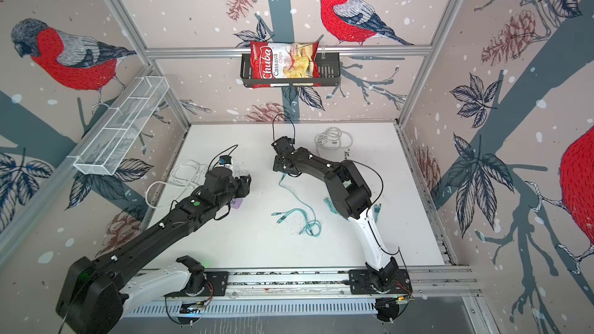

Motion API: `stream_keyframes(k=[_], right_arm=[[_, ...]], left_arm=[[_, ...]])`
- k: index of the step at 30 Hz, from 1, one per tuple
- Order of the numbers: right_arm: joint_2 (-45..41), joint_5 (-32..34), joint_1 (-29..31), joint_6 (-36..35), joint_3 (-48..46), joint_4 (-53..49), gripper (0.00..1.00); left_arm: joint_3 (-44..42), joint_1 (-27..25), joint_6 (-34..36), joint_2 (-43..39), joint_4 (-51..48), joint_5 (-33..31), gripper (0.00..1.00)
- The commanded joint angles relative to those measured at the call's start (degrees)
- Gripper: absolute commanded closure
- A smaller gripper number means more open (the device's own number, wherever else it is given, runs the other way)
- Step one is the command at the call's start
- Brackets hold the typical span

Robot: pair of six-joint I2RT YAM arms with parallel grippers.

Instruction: Insert the plug

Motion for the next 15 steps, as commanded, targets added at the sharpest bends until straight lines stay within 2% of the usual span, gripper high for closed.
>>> stream_keyframes(k=[1, 8, 15], right_arm=[[0.94, 4.01, 0.64, 1.57, 1.17, -3.16, 0.34], [2.67, 5.14, 1.31, 0.3, 1.68, -4.54, 0.4], [2.57, 5.76, 2.04, -1.7, 0.5, -5.43, 0.56]], left_arm=[[-0.74, 0.36, 1.21, -0.69, 2.88, 1.14, 0.44], [-1.33, 0.76, 1.3, -0.87, 4.49, 2.17, 0.44], [-1.08, 0.78, 1.92, -0.39, 4.76, 2.14, 0.45]])
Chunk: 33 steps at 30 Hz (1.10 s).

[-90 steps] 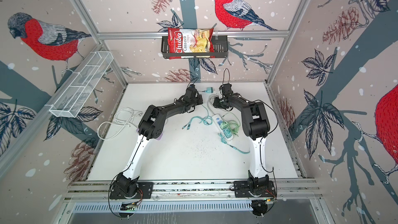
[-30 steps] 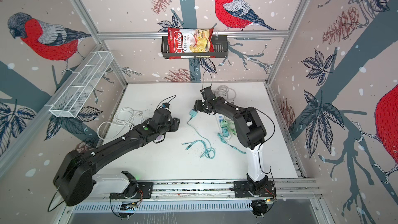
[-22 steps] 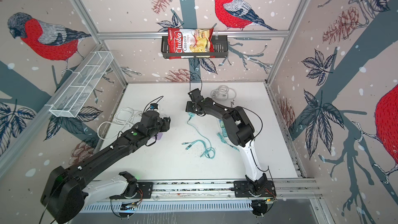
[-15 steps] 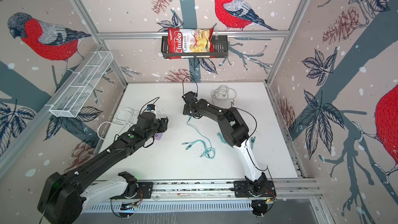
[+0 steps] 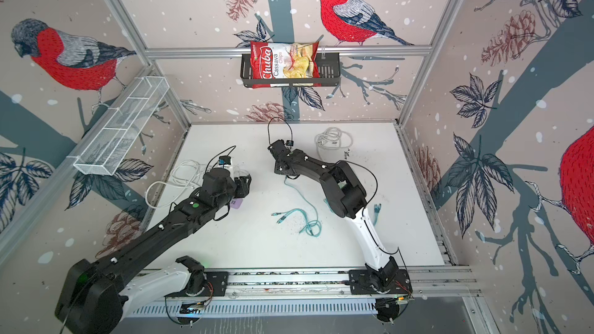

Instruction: Insert the plug

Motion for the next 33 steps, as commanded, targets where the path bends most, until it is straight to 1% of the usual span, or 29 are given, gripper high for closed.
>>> stream_keyframes(k=[1, 4, 5, 8, 10, 13, 14, 16, 17, 20, 22, 26, 28, 30, 33], right_arm=[[-0.61, -0.07, 0.54, -1.71, -2.22, -3.13, 0.59], [-2.91, -0.58, 0.64, -4.59, -5.41, -3.01, 0.7], [-3.71, -1.14, 0.79, -6.81, -6.35, -3.38, 0.74], [-6.46, -1.75, 1.52, -14.1, -9.83, -5.97, 0.75], [-9.57, -2.19, 1.87, -19.42, -14.43, -6.06, 0.76], [-15.62, -4.79, 1.94, -27.44, -22.82, -3.84, 0.76], [-17.33, -5.46, 2.17, -29.85, -24.96, -3.41, 0.76], [-19.83, -5.9, 2.96, -33.83, -27.76, -2.48, 0.76], [-20.48, -7.27, 3.34, -35.62, -28.74, -2.44, 0.75], [-19.72, -8.04, 3.63, -39.27, -28.7, -4.47, 0.74], [-18.04, -8.04, 3.88, -41.7, -28.2, -6.19, 0.71], [-14.83, -7.64, 4.76, -44.74, -26.72, -9.22, 0.68], [-14.62, -8.42, 4.78, -45.46, -26.8, -9.27, 0.67], [-15.53, -9.05, 4.77, -45.83, -27.43, -8.98, 0.66], [-17.59, -11.0, 4.69, -46.45, -28.46, -8.65, 0.65]], left_arm=[[0.15, 0.06, 1.3, 0.45, 2.22, 0.26, 0.45], [0.78, 0.1, 1.78, 1.1, 1.47, 0.3, 0.47], [0.99, 0.06, 1.86, 1.11, 1.11, 0.21, 0.47], [0.58, 0.1, 2.5, 0.9, 0.75, -1.16, 0.47], [0.72, 0.04, 3.05, 1.21, -0.13, -2.19, 0.47], [1.63, 0.08, 5.49, 1.91, -2.18, -2.02, 0.47], [2.14, 0.08, 5.12, 2.07, -3.51, -2.32, 0.48], [2.87, 0.1, 4.9, 2.42, -5.63, -2.08, 0.48], [2.92, -0.07, 4.92, 2.56, -6.07, -1.78, 0.48], [2.49, -0.04, 4.82, 3.07, -6.4, -0.77, 0.48], [2.45, -0.07, 4.86, 3.92, -6.31, 0.87, 0.48], [3.02, -1.14, 5.75, 7.58, -5.17, 4.09, 0.48], [4.32, -2.43, 7.16, 10.21, -5.48, 3.82, 0.48], [6.35, -4.31, 9.16, 13.23, -6.94, 1.8, 0.48], [9.96, -5.17, 11.97, 17.66, -9.32, 0.8, 0.49]])
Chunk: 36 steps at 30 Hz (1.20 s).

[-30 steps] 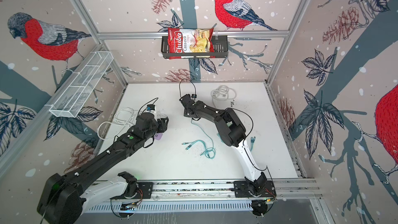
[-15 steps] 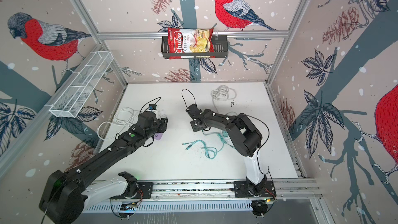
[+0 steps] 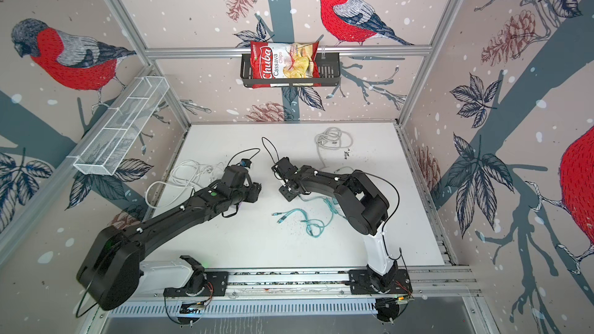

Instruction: Insert the plug

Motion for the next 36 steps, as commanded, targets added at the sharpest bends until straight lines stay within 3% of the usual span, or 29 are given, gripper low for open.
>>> stream_keyframes(k=[1, 7, 15, 24, 31, 36], right_arm=[[-0.45, -5.44, 0.21, -2.62, -2.22, -10.14, 0.63], [-4.36, -8.75, 0.21, -3.04, -5.19, -8.35, 0.56], [-10.39, -11.85, -1.94, -3.27, -8.8, -5.68, 0.43], [-21.76, -12.54, -4.71, -0.23, -16.64, -1.64, 0.42], [-28.51, -6.55, -9.02, 10.35, -18.95, -2.09, 0.4], [-36.64, -8.88, -14.67, 19.51, -23.62, -1.72, 0.37]], left_arm=[[3.6, -0.32, 4.17, 3.68, -3.11, -1.77, 0.48], [7.44, -0.4, 9.56, 8.2, -3.05, -4.44, 0.48], [9.82, -1.54, 16.05, 12.77, 0.83, 1.31, 0.49], [10.08, -3.83, 22.45, 16.19, 2.85, 2.36, 0.53], [12.89, -5.07, 22.0, 19.34, 3.09, 13.8, 0.53], [14.37, -8.85, 26.69, 20.88, 1.33, 10.18, 0.54]])
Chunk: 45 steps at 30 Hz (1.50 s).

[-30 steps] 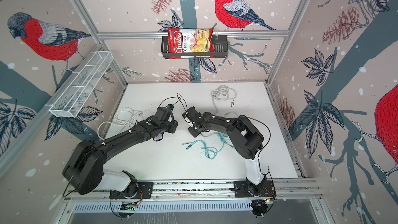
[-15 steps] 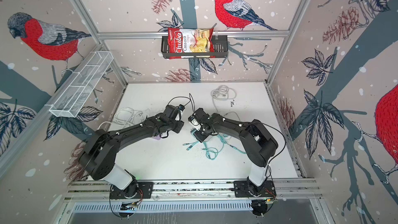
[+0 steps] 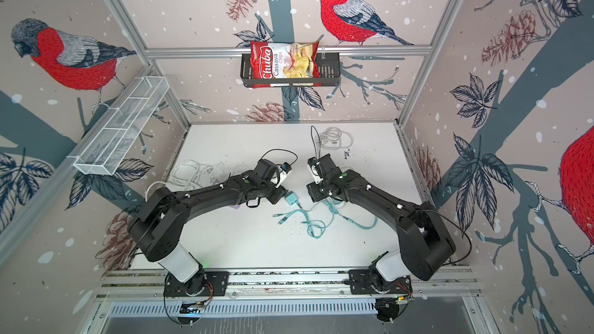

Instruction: Insert the plug

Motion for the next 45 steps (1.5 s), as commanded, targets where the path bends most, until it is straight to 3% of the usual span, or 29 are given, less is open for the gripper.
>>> stream_keyframes(k=[1, 10, 17, 26, 31, 40, 45], right_arm=[[-4.09, -0.94, -2.48, 8.76, -2.77, 0.31, 0.36], [-11.39, -2.89, -2.87, 17.46, -10.11, 2.72, 0.36], [-16.13, -2.5, 0.42, 21.13, -12.37, 4.41, 0.36], [-18.08, -4.66, 4.01, 24.98, -14.82, 8.44, 0.35], [-16.05, -5.22, 6.46, 26.04, -17.33, 11.85, 0.35], [-11.13, -4.8, 9.52, 27.18, -19.07, 17.19, 0.35], [-10.2, -5.01, 13.57, 29.88, -19.49, 20.33, 0.35]], left_arm=[[3.02, -0.32, 2.31, 1.74, -1.9, -0.24, 0.53], [11.04, -0.09, 0.47, 11.76, -6.08, 6.02, 0.56], [7.09, -0.27, -5.19, 10.88, -5.46, 7.4, 0.57], [-2.09, -0.62, -21.43, 2.6, -3.19, 2.14, 0.63], [-8.12, -0.79, -29.28, -3.82, -2.25, 1.9, 0.61], [-14.91, -0.82, -31.8, -14.01, -8.88, 0.79, 0.57], [-17.29, -0.8, -32.59, -18.67, -11.45, -4.65, 0.56]])
